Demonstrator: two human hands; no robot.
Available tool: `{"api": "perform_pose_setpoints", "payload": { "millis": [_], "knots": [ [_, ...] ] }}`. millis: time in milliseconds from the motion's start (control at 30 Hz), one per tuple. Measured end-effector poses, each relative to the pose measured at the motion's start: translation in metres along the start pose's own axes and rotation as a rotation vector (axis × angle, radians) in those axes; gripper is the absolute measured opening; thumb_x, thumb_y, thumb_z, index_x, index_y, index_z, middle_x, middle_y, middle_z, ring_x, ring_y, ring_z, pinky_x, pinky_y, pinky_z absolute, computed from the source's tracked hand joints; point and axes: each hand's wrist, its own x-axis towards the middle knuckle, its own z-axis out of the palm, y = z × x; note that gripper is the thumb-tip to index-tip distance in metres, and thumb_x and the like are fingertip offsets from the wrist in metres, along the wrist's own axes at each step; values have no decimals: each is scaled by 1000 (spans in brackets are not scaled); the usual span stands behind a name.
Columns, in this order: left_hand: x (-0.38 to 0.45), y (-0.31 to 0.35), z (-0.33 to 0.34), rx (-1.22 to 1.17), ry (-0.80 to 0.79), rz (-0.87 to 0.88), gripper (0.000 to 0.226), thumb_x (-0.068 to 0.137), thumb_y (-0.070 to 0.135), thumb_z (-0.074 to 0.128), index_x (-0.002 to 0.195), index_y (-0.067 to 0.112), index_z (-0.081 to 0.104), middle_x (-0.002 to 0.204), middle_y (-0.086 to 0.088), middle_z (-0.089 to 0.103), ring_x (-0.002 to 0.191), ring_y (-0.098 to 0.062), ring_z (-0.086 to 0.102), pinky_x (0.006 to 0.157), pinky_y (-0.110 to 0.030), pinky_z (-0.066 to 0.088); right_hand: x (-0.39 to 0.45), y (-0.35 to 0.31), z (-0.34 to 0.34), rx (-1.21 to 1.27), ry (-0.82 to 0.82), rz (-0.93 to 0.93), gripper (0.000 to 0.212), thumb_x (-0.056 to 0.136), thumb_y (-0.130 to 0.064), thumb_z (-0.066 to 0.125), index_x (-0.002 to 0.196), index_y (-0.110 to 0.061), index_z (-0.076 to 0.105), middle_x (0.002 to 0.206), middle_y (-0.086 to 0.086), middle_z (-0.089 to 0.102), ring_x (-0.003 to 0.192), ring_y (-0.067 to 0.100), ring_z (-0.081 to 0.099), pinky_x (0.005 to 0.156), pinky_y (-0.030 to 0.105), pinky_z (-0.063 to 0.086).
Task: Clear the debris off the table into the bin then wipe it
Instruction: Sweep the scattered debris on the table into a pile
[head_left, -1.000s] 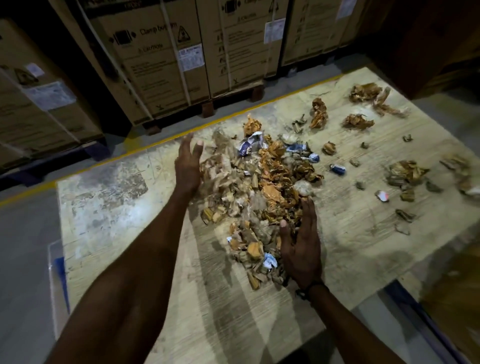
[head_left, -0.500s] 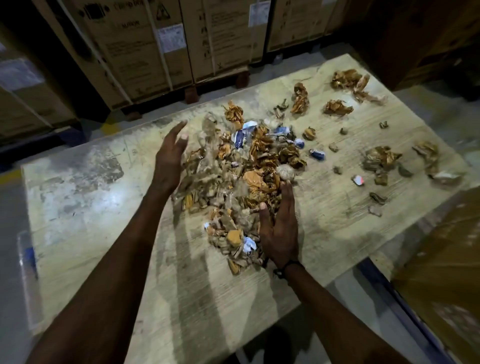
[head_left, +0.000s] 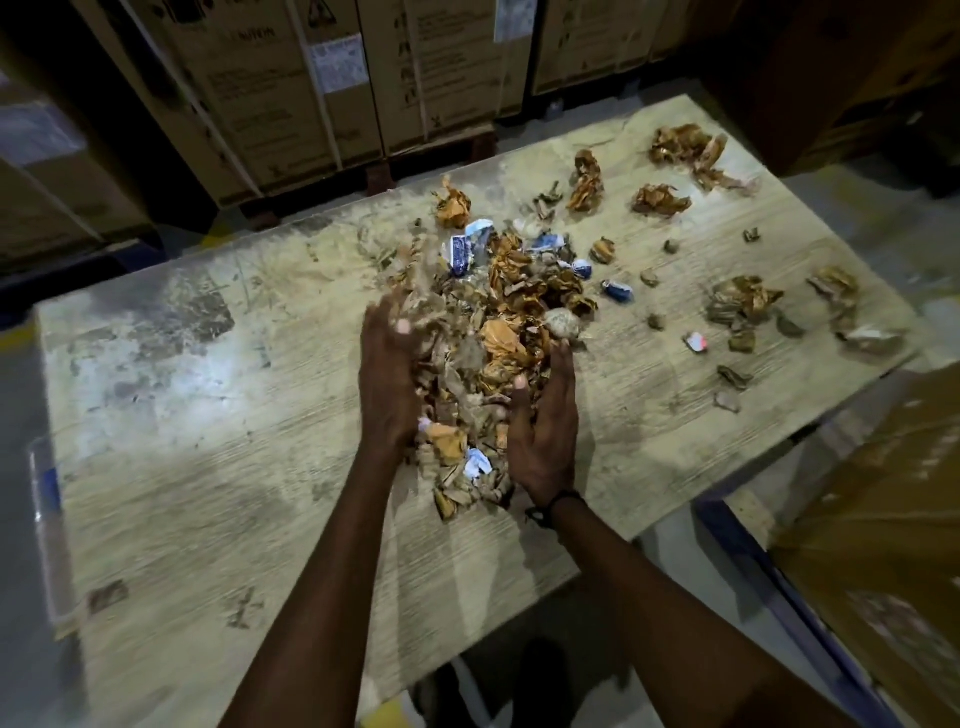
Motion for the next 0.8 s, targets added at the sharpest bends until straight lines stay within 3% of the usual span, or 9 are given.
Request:
{"api": "perform_pose_setpoints", "payload": {
  "millis": [67, 167, 200, 267, 333, 567, 633, 800],
  "knots": [
    [-22, -3, -12, -77, 141, -8, 55, 102, 70, 27, 156, 56, 33, 173, 7, 25, 158, -18, 27, 127, -56, 25, 1, 2, -3, 46, 16, -12, 60, 108, -39, 43, 162, -25, 22, 173, 1, 15, 156, 4, 13, 115, 4, 17],
    [-77, -7, -6, 23, 311, 29, 60, 108, 54, 31, 163, 30, 34, 175, 5, 16, 160, -5, 14, 128, -22, 16, 1, 4, -6, 86, 14, -15, 60, 109, -33, 45, 162, -16, 26, 173, 5, 14, 157, 8, 14, 114, 1, 14],
    [-93, -6, 3, 83, 333, 18, 62, 107, 51, 31, 164, 27, 32, 176, 3, 11, 161, -8, 10, 128, -24, 15, 1, 4, -6, 95, 20, -17, 59, 109, -31, 46, 162, -13, 27, 173, 6, 14, 157, 9, 14, 114, 1, 14],
    [-112, -6, 32, 221, 315, -29, 66, 107, 55, 29, 166, 26, 24, 177, 1, 0, 163, -18, 1, 131, -45, 12, 0, 5, -4, 107, 27, -20, 57, 110, -29, 45, 162, -12, 28, 173, 7, 14, 158, 11, 13, 114, 1, 14],
    [-112, -2, 61, 333, 277, -62, 72, 106, 64, 24, 168, 27, 15, 177, -2, -6, 163, -26, -4, 130, -54, 6, 1, 4, -4, 117, 12, -17, 55, 110, -32, 40, 162, -18, 25, 174, 6, 12, 159, 13, 11, 114, 1, 13],
    [-57, 9, 109, 426, 305, -25, 76, 107, 65, 23, 168, 21, 15, 176, -14, -1, 163, -32, -1, 131, -52, 7, 33, 9, -13, 148, -115, -29, 54, 111, -36, 32, 161, -29, 15, 174, 7, 6, 157, 9, 4, 107, -6, 4],
    [-52, 13, 111, 408, 308, -23, 77, 105, 68, 20, 168, 24, 14, 176, -11, -4, 163, -29, -4, 130, -55, 5, 41, 12, -18, 127, -148, -36, 57, 112, -37, 32, 165, -23, 18, 174, 5, 8, 157, 7, 6, 108, -5, 3],
    [-88, 24, 105, 465, 329, 20, 67, 108, 57, 32, 167, 26, 21, 177, -5, 0, 163, -26, -3, 129, -56, 1, 36, 28, -55, 86, 26, -88, 45, 112, -30, 39, 155, -15, 44, 166, 3, 35, 154, 13, 30, 118, 13, 25]
  ]
}}
